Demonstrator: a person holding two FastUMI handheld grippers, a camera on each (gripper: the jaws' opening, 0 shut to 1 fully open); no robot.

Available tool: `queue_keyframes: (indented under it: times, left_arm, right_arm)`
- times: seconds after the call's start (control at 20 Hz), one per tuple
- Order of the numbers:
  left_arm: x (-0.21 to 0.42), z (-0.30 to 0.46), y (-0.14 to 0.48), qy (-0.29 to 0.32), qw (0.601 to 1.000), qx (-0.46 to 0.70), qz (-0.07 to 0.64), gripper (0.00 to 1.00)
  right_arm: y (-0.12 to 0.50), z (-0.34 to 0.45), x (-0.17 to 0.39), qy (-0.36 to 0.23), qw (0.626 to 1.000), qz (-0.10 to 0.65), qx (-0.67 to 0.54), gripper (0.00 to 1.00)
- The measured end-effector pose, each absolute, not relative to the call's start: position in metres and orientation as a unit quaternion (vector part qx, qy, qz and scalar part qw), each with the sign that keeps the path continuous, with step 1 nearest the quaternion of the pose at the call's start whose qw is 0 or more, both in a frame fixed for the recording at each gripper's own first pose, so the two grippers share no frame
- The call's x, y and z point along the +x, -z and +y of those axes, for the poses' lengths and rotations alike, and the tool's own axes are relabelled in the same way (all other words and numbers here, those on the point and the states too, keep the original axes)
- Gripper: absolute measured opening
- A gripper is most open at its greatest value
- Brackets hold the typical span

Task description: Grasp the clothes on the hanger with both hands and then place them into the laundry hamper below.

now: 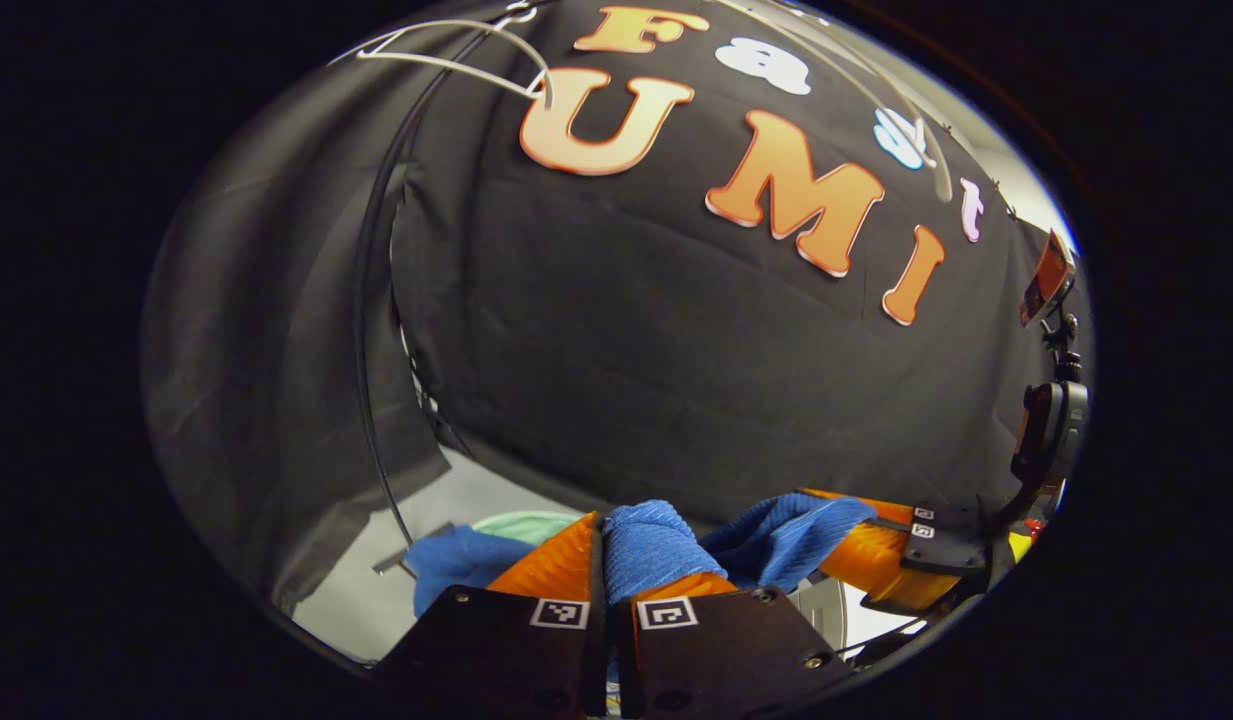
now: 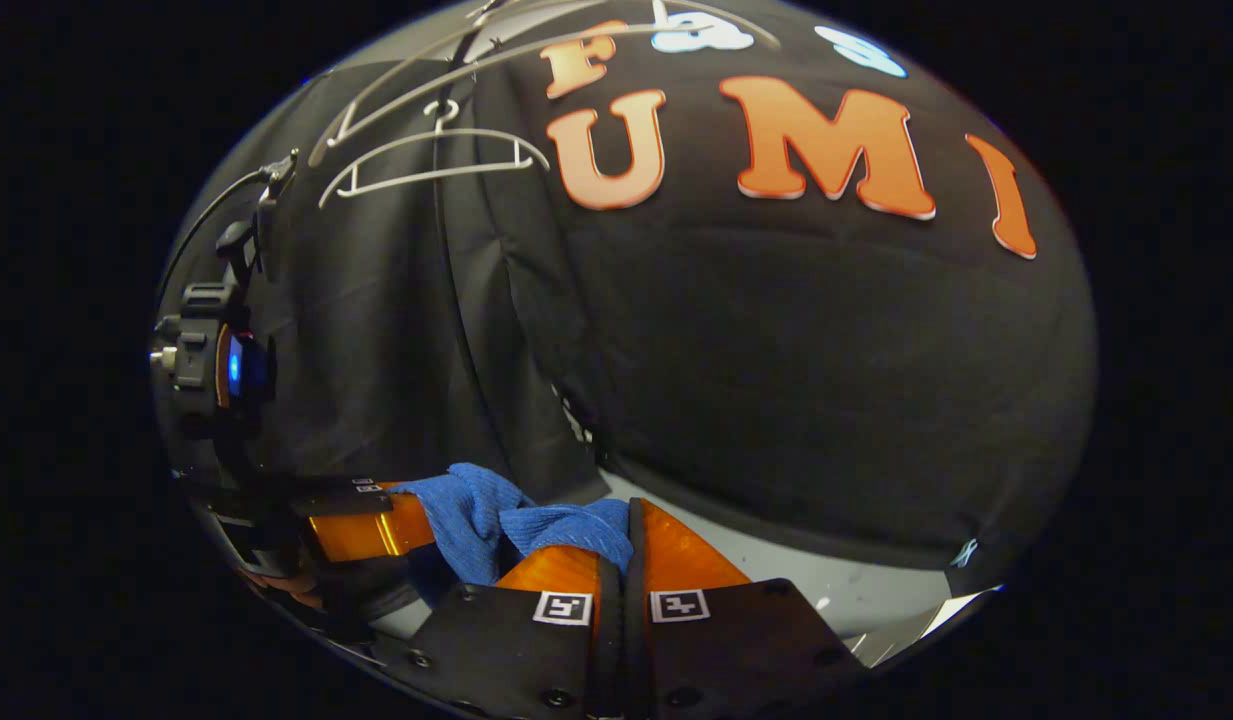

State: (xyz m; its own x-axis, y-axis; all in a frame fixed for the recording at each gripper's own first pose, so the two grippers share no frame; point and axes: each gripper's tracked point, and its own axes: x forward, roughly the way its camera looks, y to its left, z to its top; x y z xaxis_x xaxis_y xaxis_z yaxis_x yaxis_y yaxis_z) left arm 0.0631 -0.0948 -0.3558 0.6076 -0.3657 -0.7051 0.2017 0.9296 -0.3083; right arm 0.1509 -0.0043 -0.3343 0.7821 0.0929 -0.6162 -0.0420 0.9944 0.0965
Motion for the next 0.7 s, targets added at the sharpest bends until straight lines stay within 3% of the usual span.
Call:
queue_keyframes:
  times: [0.35, 0.4, 0.45, 0.5, 0.55, 0.7]
  left_arm:
    - [0.005, -0.083, 0.449, 0.101, 0.819, -0.101, 0.556, 0.08]
    - [0.002, -0.078, 0.454, 0.092, 0.816, -0.102, 0.561, 0.01]
    - [0.000, -0.076, 0.457, 0.087, 0.812, -0.106, 0.567, 0.11]
    - [-0.003, -0.072, 0.459, 0.082, 0.808, -0.110, 0.572, 0.13]
    - [-0.006, -0.071, 0.460, 0.080, 0.806, -0.116, 0.575, 0.07]
    - [-0.012, -0.066, 0.461, 0.071, 0.801, -0.118, 0.583, 0.34]
  right_arm:
    - [0.415, -0.003, 0.116, -0.007, 0.878, 0.476, 0.048, 0.09]
    - [0.415, -0.003, 0.110, -0.005, 0.872, 0.486, 0.056, 0.08]
    - [0.417, -0.005, 0.105, -0.001, 0.867, 0.495, 0.060, 0.08]
    - [0.423, -0.007, 0.100, 0.003, 0.862, 0.503, 0.061, 0.09]
    - [0.425, -0.008, 0.097, 0.004, 0.858, 0.510, 0.061, 0.10]
    - [0.433, -0.010, 0.089, 0.008, 0.849, 0.526, 0.058, 0.12]
